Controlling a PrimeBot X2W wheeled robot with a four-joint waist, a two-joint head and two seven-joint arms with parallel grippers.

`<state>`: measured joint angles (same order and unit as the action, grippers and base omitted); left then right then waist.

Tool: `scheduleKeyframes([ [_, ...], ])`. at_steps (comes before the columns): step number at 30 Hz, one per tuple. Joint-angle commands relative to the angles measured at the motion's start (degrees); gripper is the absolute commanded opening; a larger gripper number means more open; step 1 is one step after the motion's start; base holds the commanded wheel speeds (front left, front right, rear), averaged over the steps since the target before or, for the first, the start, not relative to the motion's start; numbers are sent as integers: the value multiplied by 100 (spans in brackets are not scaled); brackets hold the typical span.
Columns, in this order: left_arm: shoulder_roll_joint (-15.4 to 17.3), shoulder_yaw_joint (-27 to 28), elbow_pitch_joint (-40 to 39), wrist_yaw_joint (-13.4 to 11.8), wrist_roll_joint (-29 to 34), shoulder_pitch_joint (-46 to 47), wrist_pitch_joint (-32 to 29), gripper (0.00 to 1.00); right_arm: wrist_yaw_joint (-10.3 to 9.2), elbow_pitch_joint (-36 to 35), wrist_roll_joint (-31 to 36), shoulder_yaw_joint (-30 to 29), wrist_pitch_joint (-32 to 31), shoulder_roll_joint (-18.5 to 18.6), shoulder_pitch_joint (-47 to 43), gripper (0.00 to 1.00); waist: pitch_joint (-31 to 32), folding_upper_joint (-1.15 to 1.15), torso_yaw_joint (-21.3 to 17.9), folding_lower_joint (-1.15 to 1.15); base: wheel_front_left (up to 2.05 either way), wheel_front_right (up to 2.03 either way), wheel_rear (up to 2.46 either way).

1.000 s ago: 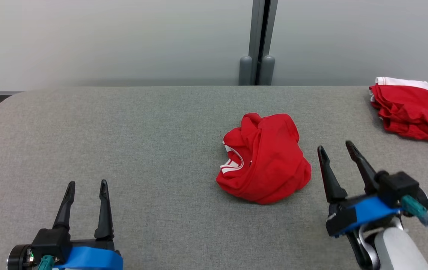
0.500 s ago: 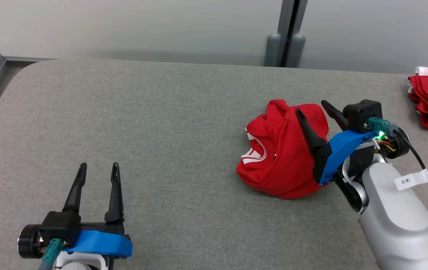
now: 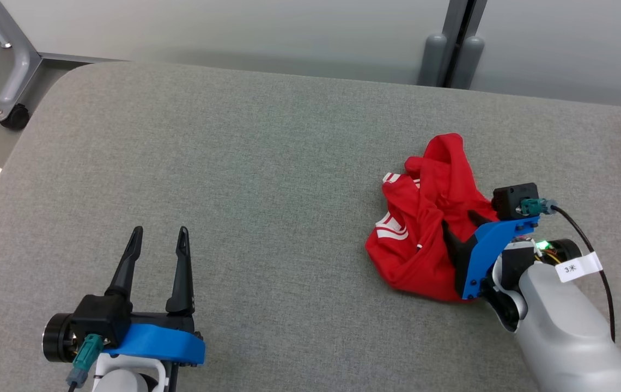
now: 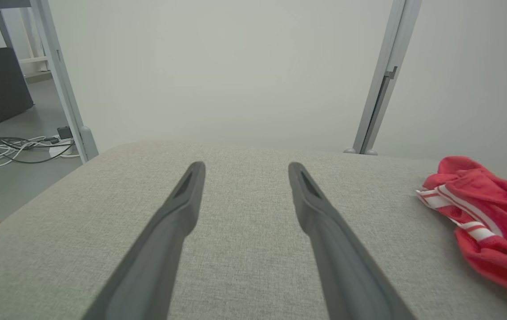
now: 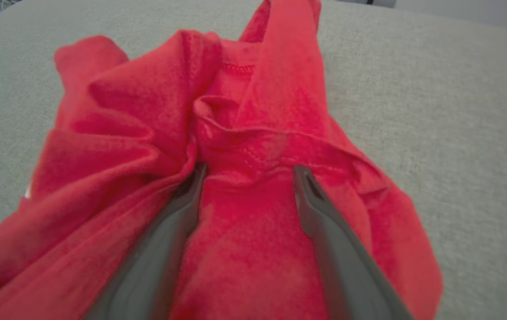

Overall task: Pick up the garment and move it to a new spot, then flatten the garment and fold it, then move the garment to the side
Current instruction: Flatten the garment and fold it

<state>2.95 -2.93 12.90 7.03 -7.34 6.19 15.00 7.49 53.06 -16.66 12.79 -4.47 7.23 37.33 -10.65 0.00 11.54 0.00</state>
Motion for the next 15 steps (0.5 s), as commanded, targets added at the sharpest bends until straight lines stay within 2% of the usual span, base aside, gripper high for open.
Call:
scheduleKeyframes([
  [1, -10, -51, 18, -55, -44, 75, 25, 100, 2, 161, -128, 91, -5, -53, 75, 42, 7, 0, 18, 0, 0, 0, 0],
  [2, -10, -66, 22, -61, -60, 67, 25, 100, 2, 208, -170, 129, 51, -49, 91, 0, 11, 0, 25, 0, 0, 0, 0],
  [10, -9, -82, 82, -73, -133, 40, 25, 100, 2, 226, -165, 375, 1026, 119, 401, 0, 97, 0, 52, 0, 0, 0, 0],
  [15, -9, -78, 62, -104, -181, 4, 25, 100, 2, 160, -140, 534, 1485, -2, 697, 0, 167, 0, 72, 0, 0, 0, 0],
])
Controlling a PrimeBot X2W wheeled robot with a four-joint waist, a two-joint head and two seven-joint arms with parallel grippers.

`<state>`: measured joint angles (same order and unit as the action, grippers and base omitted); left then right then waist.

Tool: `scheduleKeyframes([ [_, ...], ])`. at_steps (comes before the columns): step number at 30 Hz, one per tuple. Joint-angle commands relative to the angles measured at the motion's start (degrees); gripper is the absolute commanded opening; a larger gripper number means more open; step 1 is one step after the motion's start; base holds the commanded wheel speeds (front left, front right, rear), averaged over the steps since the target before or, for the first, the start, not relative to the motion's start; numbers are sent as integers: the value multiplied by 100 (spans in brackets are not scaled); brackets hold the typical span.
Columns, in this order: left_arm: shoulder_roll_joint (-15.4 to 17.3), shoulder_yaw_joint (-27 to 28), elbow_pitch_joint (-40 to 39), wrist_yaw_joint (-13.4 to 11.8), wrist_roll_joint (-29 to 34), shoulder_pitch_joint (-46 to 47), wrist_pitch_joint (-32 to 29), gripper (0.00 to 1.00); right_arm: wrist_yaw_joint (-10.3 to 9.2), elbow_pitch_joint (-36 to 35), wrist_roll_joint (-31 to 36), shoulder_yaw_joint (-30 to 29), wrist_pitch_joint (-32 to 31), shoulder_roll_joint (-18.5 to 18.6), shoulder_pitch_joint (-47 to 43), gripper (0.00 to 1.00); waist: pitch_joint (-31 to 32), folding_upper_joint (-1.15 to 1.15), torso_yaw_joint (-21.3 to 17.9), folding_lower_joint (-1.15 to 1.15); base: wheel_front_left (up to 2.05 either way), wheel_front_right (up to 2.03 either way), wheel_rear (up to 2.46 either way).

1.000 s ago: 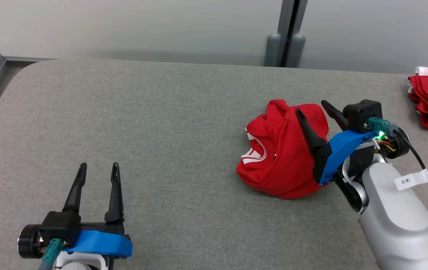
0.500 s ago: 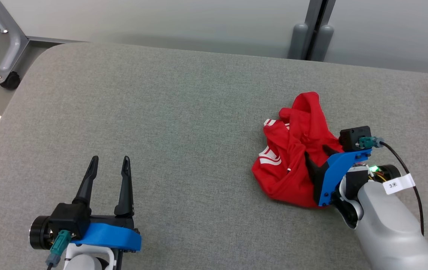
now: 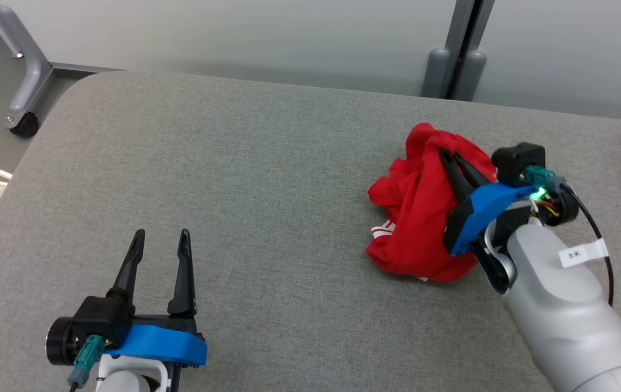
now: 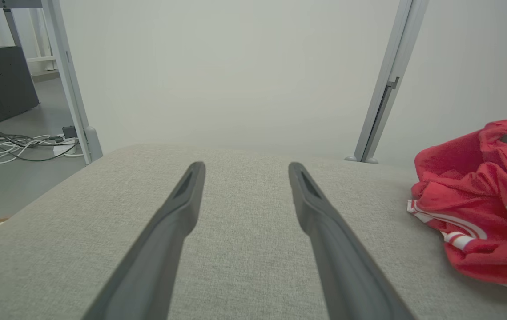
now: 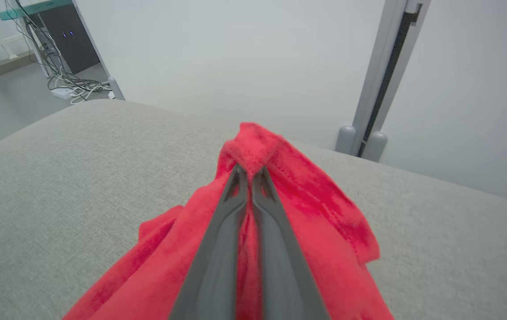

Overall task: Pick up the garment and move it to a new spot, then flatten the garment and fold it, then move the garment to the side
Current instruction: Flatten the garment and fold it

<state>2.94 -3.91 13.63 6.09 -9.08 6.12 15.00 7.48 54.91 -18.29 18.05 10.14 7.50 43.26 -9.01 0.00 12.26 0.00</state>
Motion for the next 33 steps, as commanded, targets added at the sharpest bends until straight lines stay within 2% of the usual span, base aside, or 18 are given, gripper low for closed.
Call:
scheduleKeyframes([
  [1, -8, 33, -15, -12, -15, 5, 25, 100, 3, -52, 14, 68, 102, -87, 201, 0, 17, 0, 9, 0, 0, 0, 0],
  [10, -9, 62, -10, -15, -97, 78, 24, 100, 2, -552, -385, 868, 450, -449, 1045, 0, 98, 0, 329, 0, 0, 0, 0],
  [14, -8, 74, 11, -31, -136, 44, 25, 100, 2, -1081, -1108, 1573, 478, -454, 1370, 0, 140, 0, 507, 0, 0, 0, 0],
  [21, -8, 93, 36, -4, -151, 33, 25, 100, 3, -1553, -2062, 2355, 508, -449, 2177, 0, 160, 0, 695, 0, 0, 0, 0],
  [27, -8, 95, 14, -27, -158, 16, 25, 100, 2, -1687, -2467, 2327, 510, -449, 2562, 0, 183, 0, 741, 0, 0, 0, 0],
  [33, -9, 102, -69, -107, -203, -96, 24, 100, 2, -1305, -2307, 2001, 507, -443, 1949, 0, 159, 0, 549, 0, 0, 0, 0],
])
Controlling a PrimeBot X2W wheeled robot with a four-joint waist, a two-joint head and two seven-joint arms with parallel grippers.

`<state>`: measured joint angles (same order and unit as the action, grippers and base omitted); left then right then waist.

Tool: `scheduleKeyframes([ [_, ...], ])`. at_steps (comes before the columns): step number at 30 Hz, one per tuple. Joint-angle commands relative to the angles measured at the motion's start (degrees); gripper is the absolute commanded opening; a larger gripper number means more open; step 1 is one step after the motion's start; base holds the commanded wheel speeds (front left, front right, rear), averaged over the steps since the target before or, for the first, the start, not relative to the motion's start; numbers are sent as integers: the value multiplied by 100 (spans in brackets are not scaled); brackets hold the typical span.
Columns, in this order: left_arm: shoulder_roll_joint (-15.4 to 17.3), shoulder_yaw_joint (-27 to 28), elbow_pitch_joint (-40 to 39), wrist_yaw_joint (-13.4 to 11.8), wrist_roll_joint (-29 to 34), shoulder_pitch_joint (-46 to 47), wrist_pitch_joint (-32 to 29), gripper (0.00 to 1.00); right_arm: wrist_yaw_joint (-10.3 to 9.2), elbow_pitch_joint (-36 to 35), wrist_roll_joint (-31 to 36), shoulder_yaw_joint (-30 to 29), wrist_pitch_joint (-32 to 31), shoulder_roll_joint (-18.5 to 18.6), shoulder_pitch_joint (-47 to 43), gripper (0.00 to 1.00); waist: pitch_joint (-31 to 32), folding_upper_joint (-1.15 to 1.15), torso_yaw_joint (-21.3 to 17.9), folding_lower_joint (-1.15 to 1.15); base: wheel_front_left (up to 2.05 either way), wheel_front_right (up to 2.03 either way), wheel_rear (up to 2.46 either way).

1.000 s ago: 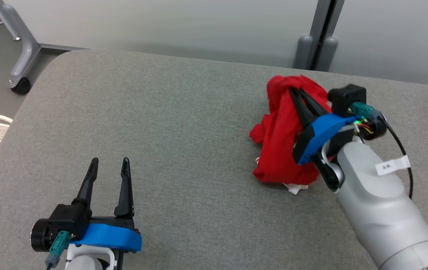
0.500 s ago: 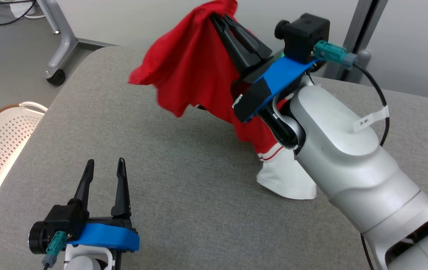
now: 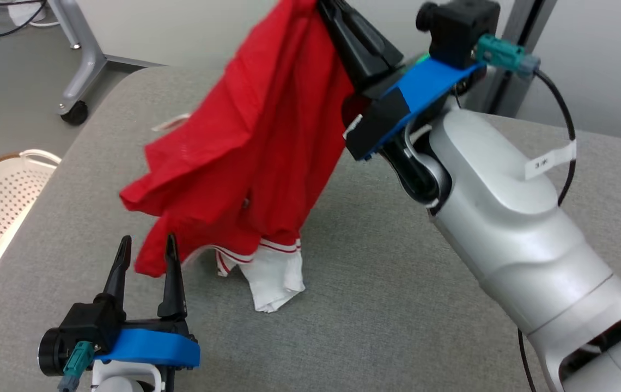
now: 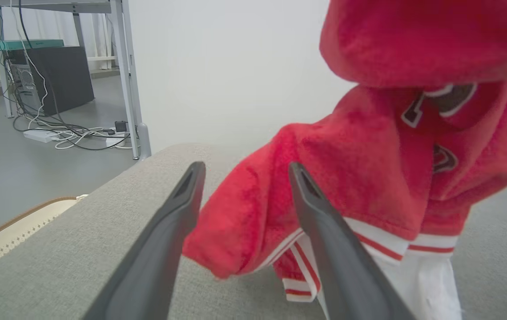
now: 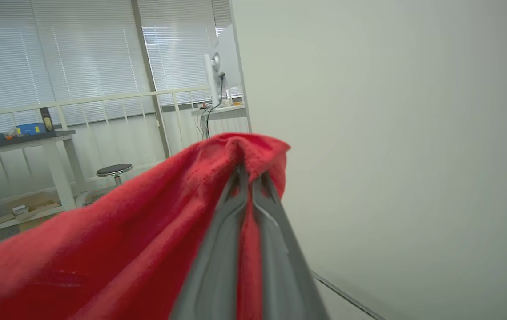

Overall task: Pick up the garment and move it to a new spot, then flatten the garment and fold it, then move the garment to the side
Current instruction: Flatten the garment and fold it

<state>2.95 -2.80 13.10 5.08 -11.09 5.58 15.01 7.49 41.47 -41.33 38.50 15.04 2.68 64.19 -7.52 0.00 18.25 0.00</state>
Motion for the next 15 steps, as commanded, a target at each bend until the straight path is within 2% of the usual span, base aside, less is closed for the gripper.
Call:
scheduleKeyframes([
  [1, -10, -4, -26, -19, -18, -52, 24, 100, 2, 106, 13, -108, 17, 38, -274, 0, -9, 0, -112, 0, 0, 0, 0],
  [5, -7, -16, -52, -38, -29, -61, 24, 100, 2, 437, 318, -466, 18, 32, -874, 0, -78, 0, -380, 0, 0, 0, 0],
  [8, -8, -10, -63, -25, -29, 9, 24, 100, 2, 644, 651, -948, 19, 49, -1296, 0, -129, 0, -558, 0, 0, 0, 0],
  [15, -7, -53, -67, 4, 63, 50, 23, 100, 2, 482, 1051, -2068, 18, 347, -2382, 0, -130, 0, -867, 0, 0, 0, 0],
])
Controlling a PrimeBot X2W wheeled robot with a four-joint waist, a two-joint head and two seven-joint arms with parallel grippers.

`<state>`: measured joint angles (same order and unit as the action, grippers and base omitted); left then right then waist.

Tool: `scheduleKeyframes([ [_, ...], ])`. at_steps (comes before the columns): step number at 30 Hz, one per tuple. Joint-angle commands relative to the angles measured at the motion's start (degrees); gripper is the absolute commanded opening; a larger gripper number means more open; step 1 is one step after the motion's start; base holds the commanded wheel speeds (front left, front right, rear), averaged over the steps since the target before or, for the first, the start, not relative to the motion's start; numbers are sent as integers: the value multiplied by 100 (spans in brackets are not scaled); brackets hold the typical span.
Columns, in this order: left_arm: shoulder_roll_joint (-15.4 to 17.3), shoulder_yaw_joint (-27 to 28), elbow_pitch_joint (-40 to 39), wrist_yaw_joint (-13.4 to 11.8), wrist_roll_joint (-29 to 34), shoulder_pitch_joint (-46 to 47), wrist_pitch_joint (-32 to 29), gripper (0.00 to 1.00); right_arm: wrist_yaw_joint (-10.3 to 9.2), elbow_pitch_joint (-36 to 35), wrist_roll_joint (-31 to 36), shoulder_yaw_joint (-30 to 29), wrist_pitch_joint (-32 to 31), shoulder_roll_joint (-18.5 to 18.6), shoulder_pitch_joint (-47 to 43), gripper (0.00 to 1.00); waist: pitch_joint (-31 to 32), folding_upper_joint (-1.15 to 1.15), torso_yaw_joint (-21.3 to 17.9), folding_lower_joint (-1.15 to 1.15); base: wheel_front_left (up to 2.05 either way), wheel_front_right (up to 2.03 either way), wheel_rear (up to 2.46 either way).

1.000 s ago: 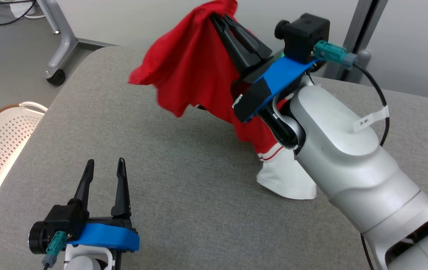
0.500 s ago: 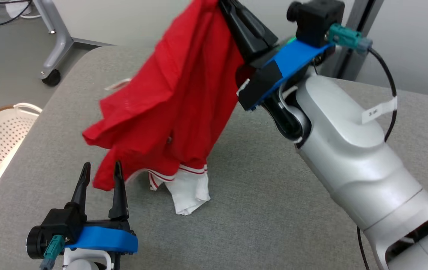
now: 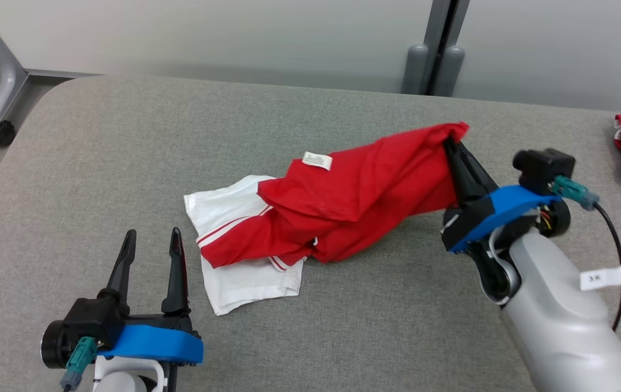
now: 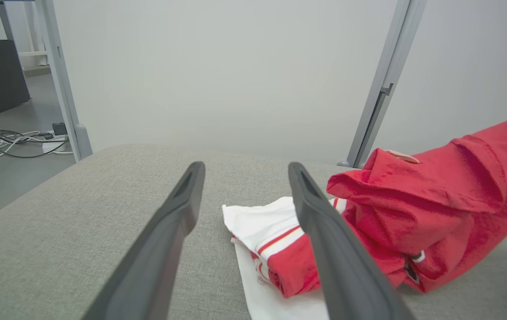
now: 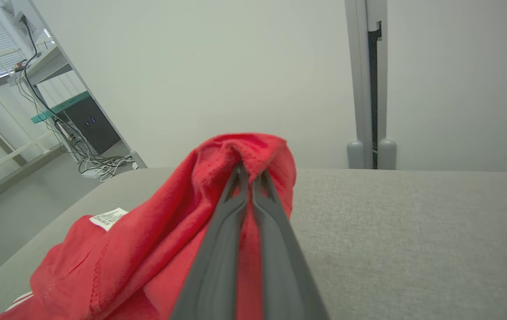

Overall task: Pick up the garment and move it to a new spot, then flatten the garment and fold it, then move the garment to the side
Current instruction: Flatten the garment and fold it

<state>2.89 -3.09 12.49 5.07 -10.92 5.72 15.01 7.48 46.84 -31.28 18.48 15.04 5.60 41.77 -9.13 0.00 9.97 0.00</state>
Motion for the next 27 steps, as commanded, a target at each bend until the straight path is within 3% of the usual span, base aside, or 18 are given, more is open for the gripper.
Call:
scheduleKeyframes([
  [1, -1, -30, -5, 12, 45, 37, 24, 100, 3, -123, 75, -200, 18, 117, -308, 0, 40, 0, -68, 0, 0, 0, 0],
  [11, -2, -57, -8, 52, 77, -55, 23, 100, 3, -881, 13, -1362, 19, 548, -2031, 0, 107, 0, -209, 0, 0, 0, 0],
  [15, -2, -41, -44, 44, 82, -131, 23, 100, 3, -1031, 97, -1663, 19, 562, -2552, 0, 129, 0, -278, 0, 0, 0, 0],
  [16, -3, -31, -42, 44, 88, -157, 23, 100, 3, -1027, 129, -1671, 19, 557, -2624, 22, 137, 0, -304, 0, 0, 0, 0],
  [17, -2, -28, -32, 51, 91, -174, 23, 100, 3, -1050, 169, -1680, 19, 551, -2671, 93, 147, 0, -327, 0, 0, 0, 0],
  [18, -2, -22, -22, 55, 87, -186, 23, 100, 3, -1092, 193, -1702, 19, 543, -2693, 100, 164, 0, -357, 0, 0, 0, 0],
  [27, -2, 9, -7, 72, 143, -310, 24, 100, 3, -1895, 587, -1937, 18, 429, -2916, 100, 342, 0, -581, 0, 0, 0, 0],
])
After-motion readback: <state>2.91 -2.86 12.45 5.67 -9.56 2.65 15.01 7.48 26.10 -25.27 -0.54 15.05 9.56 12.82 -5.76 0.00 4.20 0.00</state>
